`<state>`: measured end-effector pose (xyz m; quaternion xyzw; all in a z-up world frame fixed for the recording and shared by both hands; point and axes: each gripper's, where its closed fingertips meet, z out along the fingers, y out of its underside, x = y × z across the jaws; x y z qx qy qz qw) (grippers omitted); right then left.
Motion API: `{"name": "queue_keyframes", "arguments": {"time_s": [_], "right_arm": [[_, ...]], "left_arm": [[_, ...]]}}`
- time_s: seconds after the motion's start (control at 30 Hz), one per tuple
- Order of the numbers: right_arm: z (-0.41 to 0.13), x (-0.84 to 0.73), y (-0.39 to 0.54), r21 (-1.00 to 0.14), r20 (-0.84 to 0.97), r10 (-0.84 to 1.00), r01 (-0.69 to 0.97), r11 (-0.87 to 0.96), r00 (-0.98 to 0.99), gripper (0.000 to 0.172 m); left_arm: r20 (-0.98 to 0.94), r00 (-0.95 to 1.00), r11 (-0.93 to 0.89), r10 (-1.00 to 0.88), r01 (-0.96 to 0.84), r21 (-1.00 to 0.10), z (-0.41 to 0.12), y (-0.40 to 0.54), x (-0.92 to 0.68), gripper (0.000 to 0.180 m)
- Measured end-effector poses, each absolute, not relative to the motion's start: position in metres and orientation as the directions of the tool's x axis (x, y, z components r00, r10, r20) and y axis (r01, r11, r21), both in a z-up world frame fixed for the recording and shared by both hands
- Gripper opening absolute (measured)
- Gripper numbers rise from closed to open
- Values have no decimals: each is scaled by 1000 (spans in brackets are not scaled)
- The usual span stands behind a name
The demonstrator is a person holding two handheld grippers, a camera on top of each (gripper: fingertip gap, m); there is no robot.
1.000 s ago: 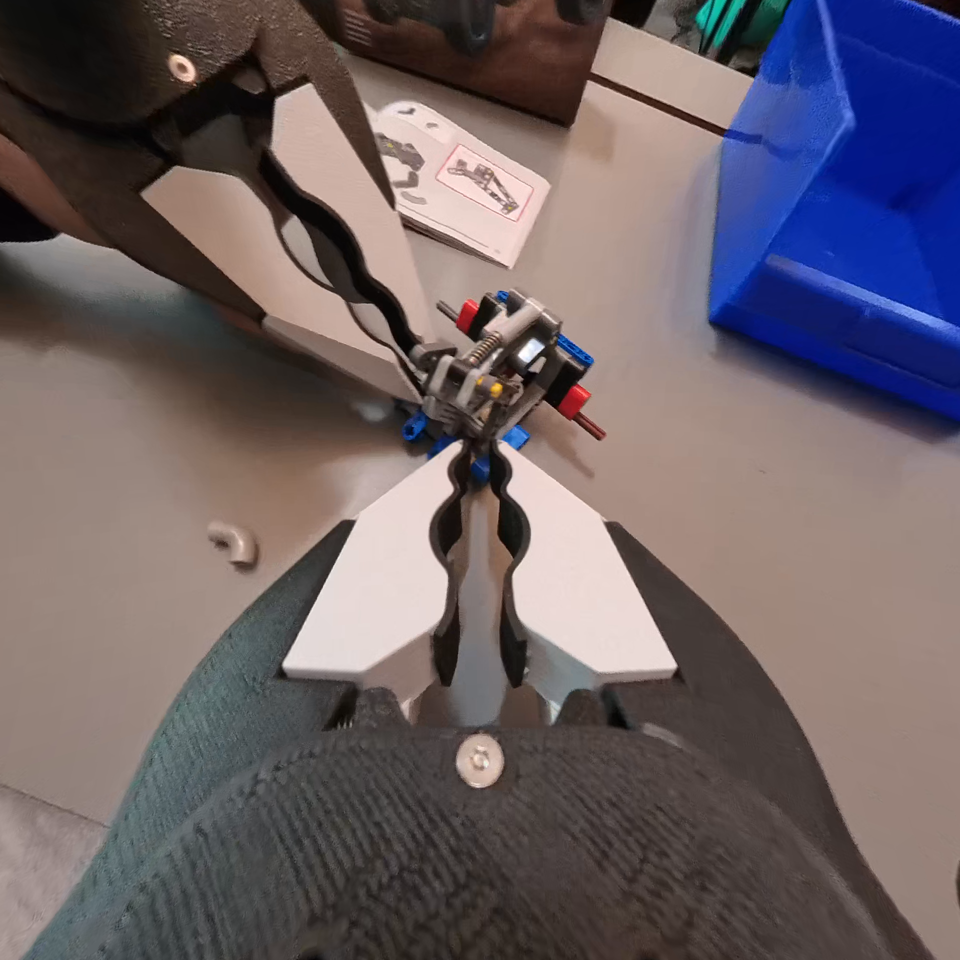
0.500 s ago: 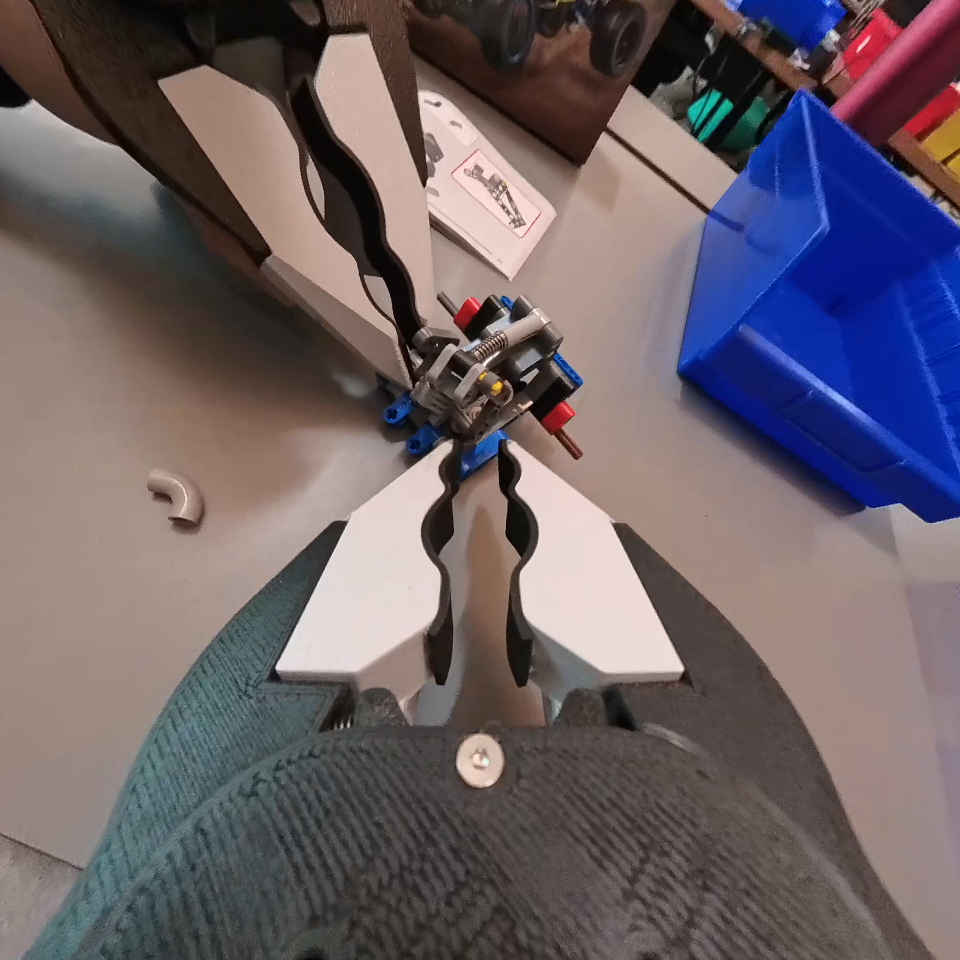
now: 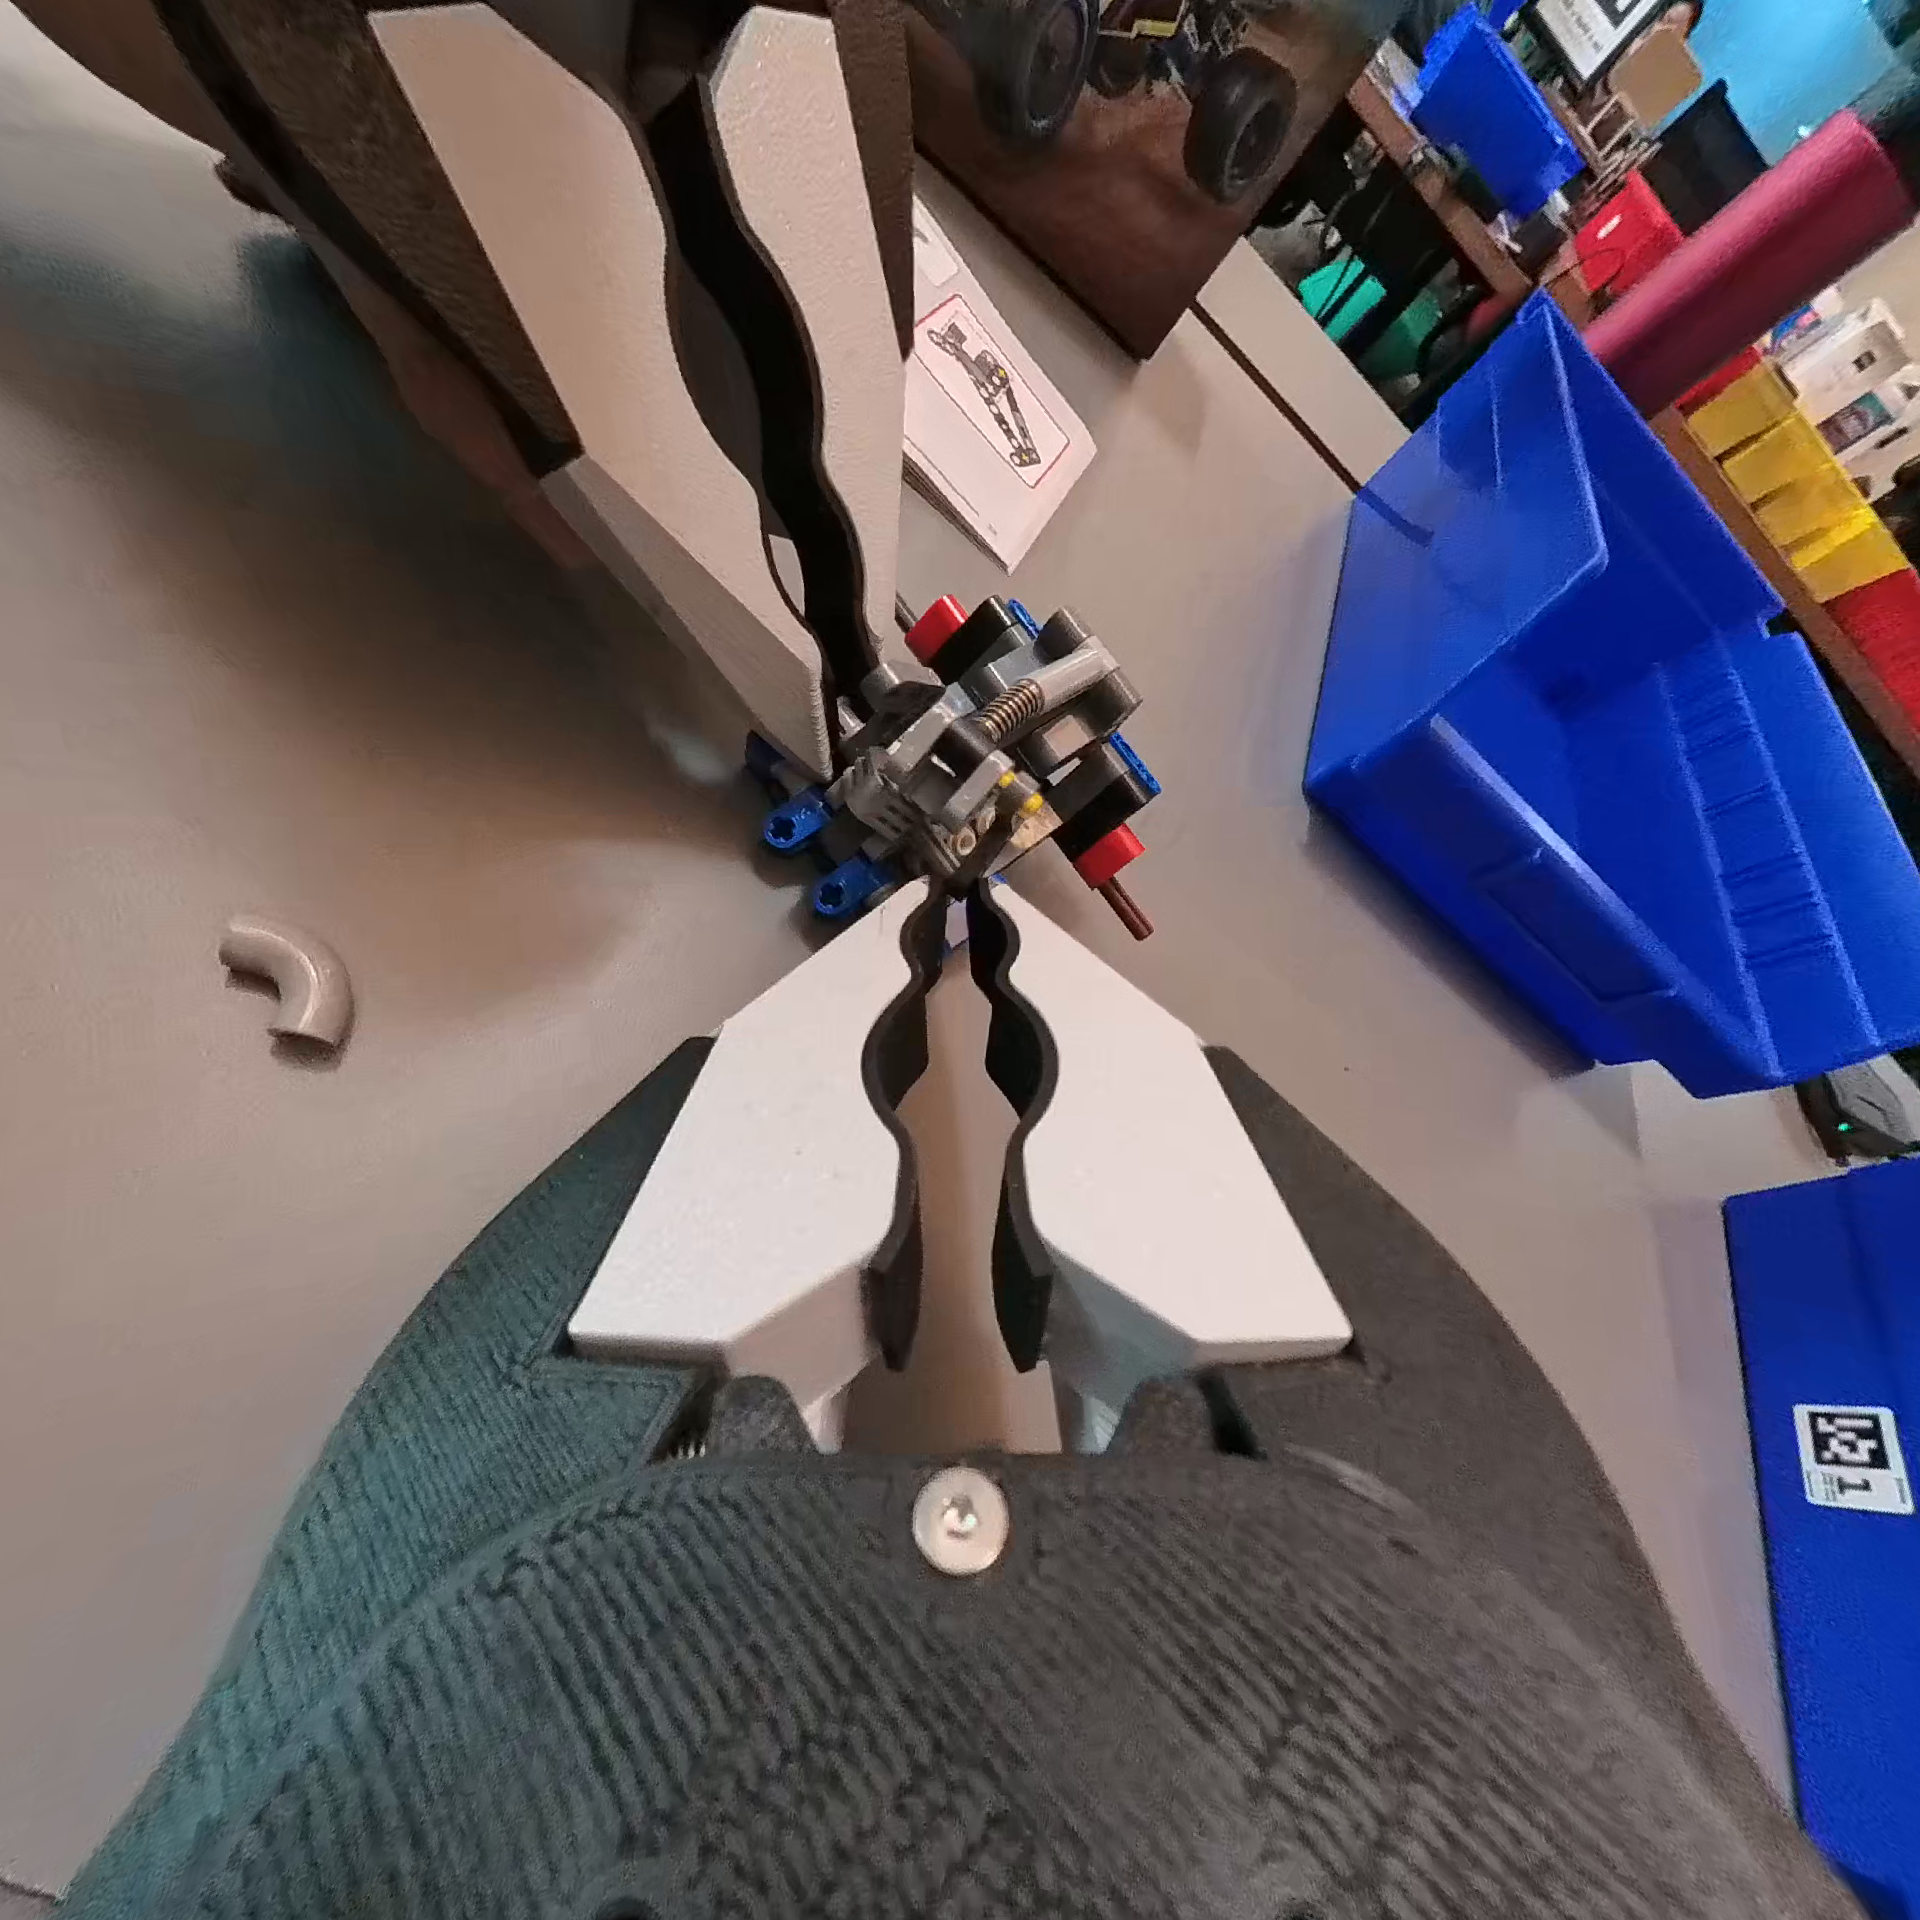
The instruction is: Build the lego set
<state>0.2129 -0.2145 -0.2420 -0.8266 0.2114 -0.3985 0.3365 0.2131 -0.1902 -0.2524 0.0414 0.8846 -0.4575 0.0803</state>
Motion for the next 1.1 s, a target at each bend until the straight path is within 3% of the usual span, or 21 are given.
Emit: {"name": "queue_keyframes", "arguments": {"time_s": [0.7, 0.9, 1.1], "right_arm": [[-243, 214, -213, -792, 326, -818, -335, -510, 474, 1], [-240, 203, -207, -830, 213, -702, -253, -497, 680, 9], [-205, 203, -220, -871, 322, -590, -12, -491, 740, 23]], "left_arm": [[-210, -977, 582, -23, 158, -798, -252, -189, 216, 2], [-175, -984, 570, 44, 169, -804, -252, -186, 214, 3], [-128, -951, 522, 280, 263, -811, -251, -170, 209, 3]]}}
